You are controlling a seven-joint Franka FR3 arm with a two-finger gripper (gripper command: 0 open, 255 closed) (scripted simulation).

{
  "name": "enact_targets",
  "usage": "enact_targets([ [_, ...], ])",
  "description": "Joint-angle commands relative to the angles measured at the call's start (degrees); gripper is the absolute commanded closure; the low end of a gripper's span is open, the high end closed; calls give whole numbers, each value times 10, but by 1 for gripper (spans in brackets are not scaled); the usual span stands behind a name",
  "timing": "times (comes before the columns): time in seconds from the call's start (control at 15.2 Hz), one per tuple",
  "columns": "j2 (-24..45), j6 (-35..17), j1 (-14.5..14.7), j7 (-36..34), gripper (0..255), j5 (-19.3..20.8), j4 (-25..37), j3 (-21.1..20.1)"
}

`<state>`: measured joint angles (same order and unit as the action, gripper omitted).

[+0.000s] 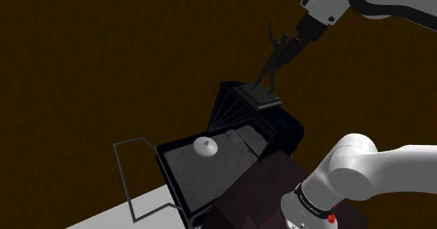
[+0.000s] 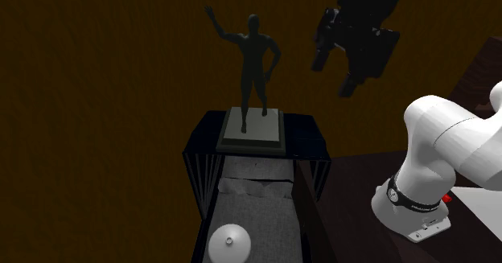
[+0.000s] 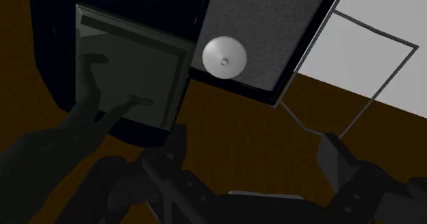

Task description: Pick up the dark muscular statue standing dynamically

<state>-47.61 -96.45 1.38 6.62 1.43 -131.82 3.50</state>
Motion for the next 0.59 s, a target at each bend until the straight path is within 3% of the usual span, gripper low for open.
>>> enact_targets([
  [0.0,0,0,0,0,0,0,0,0],
  [0.53,89,-34,-55,16,0,109,63,16],
])
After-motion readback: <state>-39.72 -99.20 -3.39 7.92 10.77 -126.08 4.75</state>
